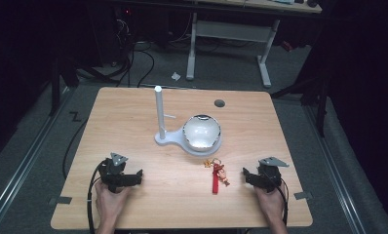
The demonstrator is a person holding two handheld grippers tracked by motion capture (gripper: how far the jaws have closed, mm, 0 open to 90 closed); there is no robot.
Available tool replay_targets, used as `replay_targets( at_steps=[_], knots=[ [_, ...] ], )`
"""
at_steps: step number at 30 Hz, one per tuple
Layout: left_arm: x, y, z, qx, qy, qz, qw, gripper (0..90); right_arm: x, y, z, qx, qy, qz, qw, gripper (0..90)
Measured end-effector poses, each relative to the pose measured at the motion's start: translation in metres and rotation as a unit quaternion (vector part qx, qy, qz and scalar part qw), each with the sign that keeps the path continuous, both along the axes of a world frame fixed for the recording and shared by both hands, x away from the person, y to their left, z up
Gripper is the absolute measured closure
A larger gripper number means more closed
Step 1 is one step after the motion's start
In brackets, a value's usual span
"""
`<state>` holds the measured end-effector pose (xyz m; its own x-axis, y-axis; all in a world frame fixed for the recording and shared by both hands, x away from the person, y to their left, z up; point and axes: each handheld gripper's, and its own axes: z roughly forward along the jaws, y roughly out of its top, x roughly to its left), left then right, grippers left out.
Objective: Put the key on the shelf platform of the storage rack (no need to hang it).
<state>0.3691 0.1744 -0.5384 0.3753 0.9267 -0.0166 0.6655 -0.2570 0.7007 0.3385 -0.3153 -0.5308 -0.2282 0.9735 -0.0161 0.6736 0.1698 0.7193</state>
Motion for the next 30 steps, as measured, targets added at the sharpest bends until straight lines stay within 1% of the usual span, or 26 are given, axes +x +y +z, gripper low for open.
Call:
replay_targets(
  at_steps=[16, 21, 24, 25, 30],
  knots=[
    [0.000, 0.000, 0.000, 0.000, 0.000, -0.003, 1.0000, 0.4, -0.001, 0.001, 0.000, 0.000, 0.000, -0.003, 1.0000, 26.6],
    [0.000, 0.000, 0.000, 0.000, 0.000, -0.003, 1.0000, 0.4, -0.002, -0.002, 0.001, -0.001, 0.006, 0.009, 0.9999, 27.0],
    [0.000, 0.000, 0.000, 0.001, -0.001, -0.002, 1.0000, 0.4, -0.004, -0.002, 0.003, -0.003, 0.008, 0.014, 0.9999, 33.6],
    [0.000, 0.000, 0.000, 0.001, -0.001, -0.002, 1.0000, 0.4, -0.004, -0.002, 0.003, -0.003, 0.008, 0.014, 0.9999, 33.6],
    [0.000, 0.000, 0.000, 0.001, -0.001, -0.004, 1.0000, 0.4, -0.010, 0.003, 0.008, 0.001, -0.003, 0.031, 0.9995, 39.9]
  ],
)
